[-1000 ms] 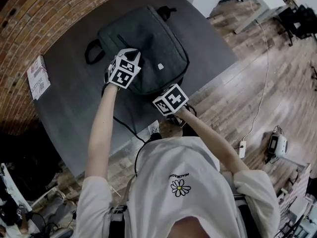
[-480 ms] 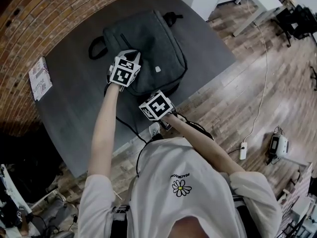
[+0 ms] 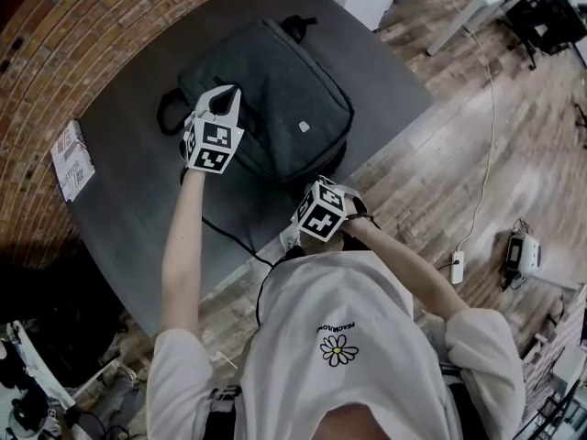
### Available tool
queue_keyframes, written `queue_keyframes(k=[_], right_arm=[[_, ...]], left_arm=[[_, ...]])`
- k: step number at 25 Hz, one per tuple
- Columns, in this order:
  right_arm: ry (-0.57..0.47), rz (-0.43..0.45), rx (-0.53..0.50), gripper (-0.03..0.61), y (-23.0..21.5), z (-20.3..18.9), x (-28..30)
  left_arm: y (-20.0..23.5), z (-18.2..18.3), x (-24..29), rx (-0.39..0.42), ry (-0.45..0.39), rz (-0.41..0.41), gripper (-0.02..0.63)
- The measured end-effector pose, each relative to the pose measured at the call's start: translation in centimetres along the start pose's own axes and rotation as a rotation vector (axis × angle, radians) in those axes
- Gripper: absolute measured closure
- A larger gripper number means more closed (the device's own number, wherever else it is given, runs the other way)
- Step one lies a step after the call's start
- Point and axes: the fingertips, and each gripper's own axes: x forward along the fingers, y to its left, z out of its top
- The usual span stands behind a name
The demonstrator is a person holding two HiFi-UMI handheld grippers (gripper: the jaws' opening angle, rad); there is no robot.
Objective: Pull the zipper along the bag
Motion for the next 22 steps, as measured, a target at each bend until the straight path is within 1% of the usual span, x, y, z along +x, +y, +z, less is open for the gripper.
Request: queue_keyframes(k=[2, 3, 6, 10, 12, 15, 16, 17, 19, 20, 22], right_arm=[[0.034, -0.060, -0.021, 0.571, -2.0, -2.6, -1.1], [0.049, -0.090, -0.006, 0.571, -3.1, -3.9, -1.7], [0.083, -0.152, 0.123, 0.571, -6.9, -7.6, -3.4], [0.144, -0.287, 0.145, 0.571, -13.0, -11.2, -4.8], [0.155, -0.333, 0.189, 0.569, -16.3, -12.5, -5.3], [0.147, -0.403, 0.258, 0.569, -21.3, -13.4, -5.7], [0.143, -0.420, 0.284, 0.569, -22.7, -13.5, -5.8], [0.138, -0.430, 0.308, 0.570, -23.8, -13.4, -5.9], [0.128, -0.425, 0.342, 0.571, -24.9, -13.2, -6.1], [0.120, -0.415, 0.354, 0.571, -24.8, -13.2, -6.3], [0.080, -0.398, 0.394, 0.570, -24.4, -13.3, -6.9]], left_arm=[[-0.3, 1.3, 0.4, 0.051, -0.022, -0.004, 0.615], [-0.7, 2.1, 0.8, 0.084, -0.033, -0.012, 0.615], [-2.5, 4.2, 2.2, 0.186, -0.049, -0.066, 0.615], [-5.6, 6.5, 3.6, 0.297, -0.065, -0.162, 0.615], [-8.3, 7.9, 4.0, 0.340, -0.082, -0.256, 0.615], [-14.3, 9.7, 4.6, 0.383, -0.090, -0.488, 0.614], [-16.0, 9.7, 5.1, 0.406, -0.079, -0.553, 0.614], [-17.3, 9.3, 5.8, 0.440, -0.055, -0.593, 0.614], [-18.4, 8.1, 7.2, 0.503, -0.003, -0.609, 0.614], [-18.5, 7.8, 7.7, 0.504, 0.009, -0.612, 0.614], [-18.6, 8.0, 7.9, 0.454, 0.016, -0.647, 0.615]])
